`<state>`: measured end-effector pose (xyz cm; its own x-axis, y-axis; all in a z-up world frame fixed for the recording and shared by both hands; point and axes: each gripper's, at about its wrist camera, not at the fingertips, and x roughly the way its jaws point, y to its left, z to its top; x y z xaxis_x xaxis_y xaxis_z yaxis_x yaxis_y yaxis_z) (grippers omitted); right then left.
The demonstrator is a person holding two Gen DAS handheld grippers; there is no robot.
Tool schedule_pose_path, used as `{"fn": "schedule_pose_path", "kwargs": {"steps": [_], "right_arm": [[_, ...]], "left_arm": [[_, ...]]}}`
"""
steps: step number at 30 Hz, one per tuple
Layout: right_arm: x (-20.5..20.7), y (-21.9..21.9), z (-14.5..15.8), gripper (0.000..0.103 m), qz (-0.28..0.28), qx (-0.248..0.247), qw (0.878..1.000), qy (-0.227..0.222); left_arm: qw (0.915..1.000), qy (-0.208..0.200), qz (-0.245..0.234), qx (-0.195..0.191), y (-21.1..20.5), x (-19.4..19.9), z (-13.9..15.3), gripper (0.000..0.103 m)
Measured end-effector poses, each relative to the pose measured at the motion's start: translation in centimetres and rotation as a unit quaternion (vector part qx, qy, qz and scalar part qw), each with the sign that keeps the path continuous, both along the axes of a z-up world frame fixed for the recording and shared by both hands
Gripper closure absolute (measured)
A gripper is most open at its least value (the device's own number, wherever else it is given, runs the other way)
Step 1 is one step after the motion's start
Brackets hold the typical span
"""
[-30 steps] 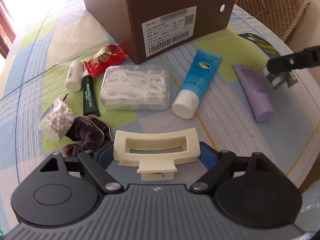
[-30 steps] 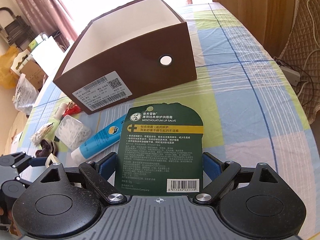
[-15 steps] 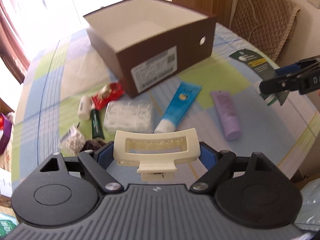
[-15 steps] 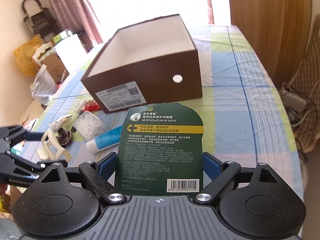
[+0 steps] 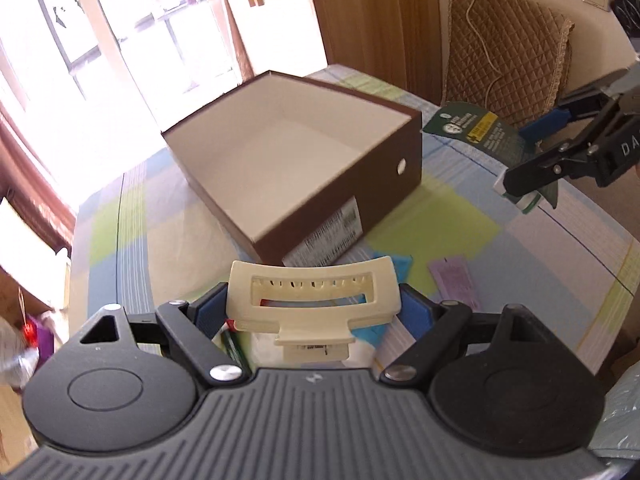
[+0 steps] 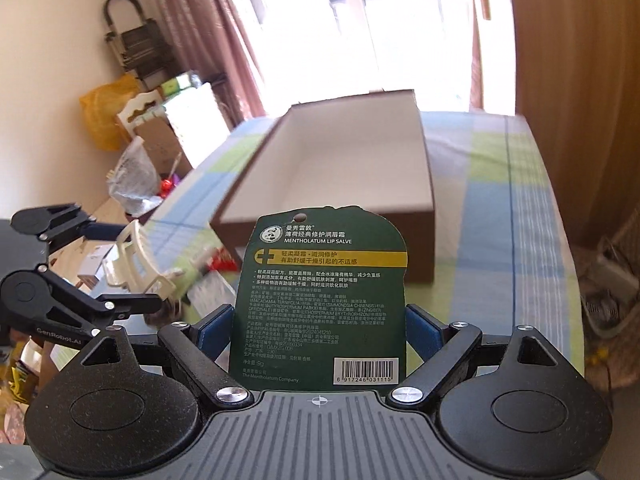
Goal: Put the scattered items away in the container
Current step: 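Carry the green card and cream clip over the brown box with both grippers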
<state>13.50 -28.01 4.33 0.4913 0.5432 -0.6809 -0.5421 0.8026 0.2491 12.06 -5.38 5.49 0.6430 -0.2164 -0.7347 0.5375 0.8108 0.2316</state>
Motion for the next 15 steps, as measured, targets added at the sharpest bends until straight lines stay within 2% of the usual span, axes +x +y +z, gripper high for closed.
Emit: {"fn": "schedule_pose_path", "kwargs": {"steps": [6, 15], "right_arm": [[4.1, 2.3, 2.5, 0.012, 0.035, -0.006, 0.999, -0.015], [10.2, 5.4, 2.9, 0.012, 0.064, -0.042, 0.997, -0.035]], "left_arm": [[0.9990, -0.018, -0.040, 0.007, 0.0, 4.4, 2.5, 0.018], [0.9957, -0.031, -0.087, 0.007, 0.0, 11.1, 3.7, 0.018]]}}
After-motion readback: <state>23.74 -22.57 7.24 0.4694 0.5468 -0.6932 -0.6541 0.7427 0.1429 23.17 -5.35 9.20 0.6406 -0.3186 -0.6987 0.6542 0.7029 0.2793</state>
